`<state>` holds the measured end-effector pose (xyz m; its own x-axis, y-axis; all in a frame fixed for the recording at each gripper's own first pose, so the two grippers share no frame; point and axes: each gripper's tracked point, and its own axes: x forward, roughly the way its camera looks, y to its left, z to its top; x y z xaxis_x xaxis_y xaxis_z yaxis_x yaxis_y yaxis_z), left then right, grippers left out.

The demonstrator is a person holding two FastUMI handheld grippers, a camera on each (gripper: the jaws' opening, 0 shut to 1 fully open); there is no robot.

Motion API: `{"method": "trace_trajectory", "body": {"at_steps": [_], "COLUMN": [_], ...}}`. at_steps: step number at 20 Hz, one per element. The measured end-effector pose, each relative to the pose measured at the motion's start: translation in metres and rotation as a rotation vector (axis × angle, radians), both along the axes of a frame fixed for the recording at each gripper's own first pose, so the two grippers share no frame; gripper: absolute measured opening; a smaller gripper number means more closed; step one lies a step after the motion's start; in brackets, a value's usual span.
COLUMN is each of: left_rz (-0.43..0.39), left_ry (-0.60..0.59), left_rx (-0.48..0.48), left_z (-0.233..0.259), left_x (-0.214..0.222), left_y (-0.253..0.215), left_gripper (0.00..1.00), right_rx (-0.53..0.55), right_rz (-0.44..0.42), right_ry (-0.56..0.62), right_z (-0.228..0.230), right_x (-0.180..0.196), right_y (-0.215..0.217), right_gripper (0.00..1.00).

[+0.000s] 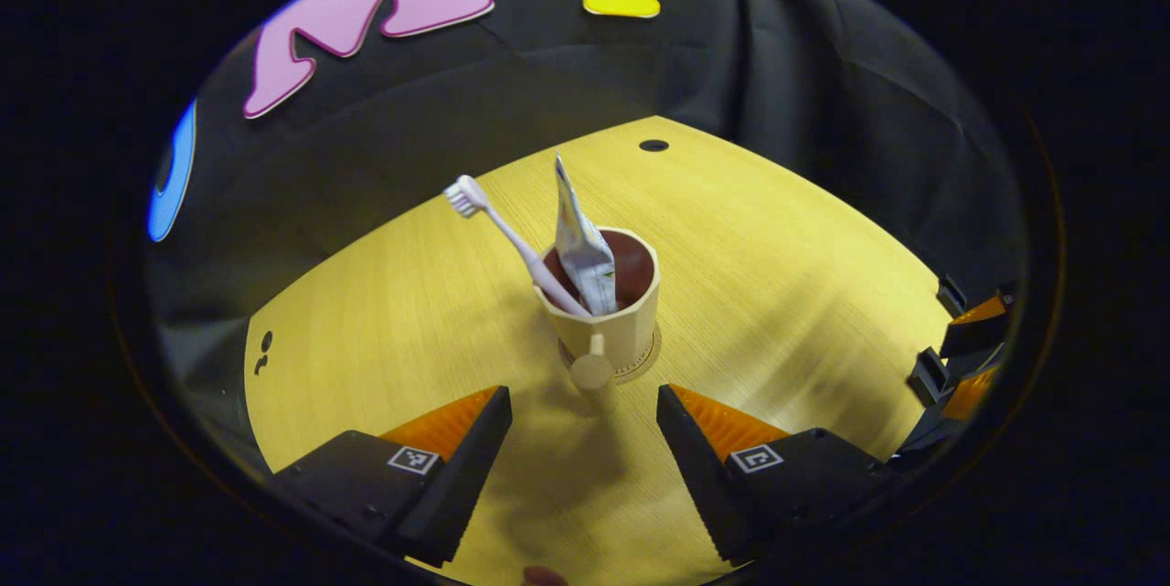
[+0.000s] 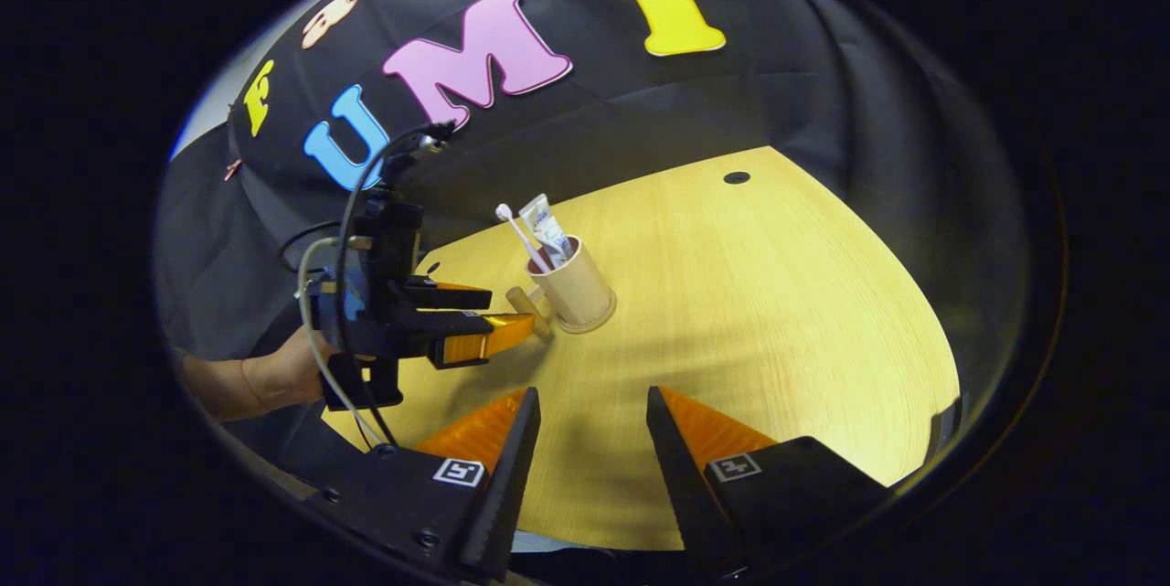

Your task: Put the toothbrush and toothpaste on the desktop into the cup, then pick up the cup and place it on the coaster on the desktop.

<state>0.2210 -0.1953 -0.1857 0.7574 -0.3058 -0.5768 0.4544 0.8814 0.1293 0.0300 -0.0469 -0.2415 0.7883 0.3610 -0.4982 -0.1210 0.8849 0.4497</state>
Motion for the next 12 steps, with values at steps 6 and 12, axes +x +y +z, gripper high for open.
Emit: {"method": "trace_trajectory", "body": {"at_steps": [6,12], "left_rz": [0.109,0.163], "left_ry": [-0.060,-0.088], "left_rx": [-0.145,-0.237], "left_z": [0.041,0.062], "left_x": [-0.040,-0.078], "left_y": [0.037,0.077], "left_gripper": [0.99,1.00], "right_rx": [0.003,-0.040], "right_rz": [0.062,0.105], "right_ry": [-0.022,-0.055], "right_z": [0.019,0.050], "right_x": [0.008,0.013], "right_y": [0.028,0.045], "right_gripper": [0.87,0.90]}}
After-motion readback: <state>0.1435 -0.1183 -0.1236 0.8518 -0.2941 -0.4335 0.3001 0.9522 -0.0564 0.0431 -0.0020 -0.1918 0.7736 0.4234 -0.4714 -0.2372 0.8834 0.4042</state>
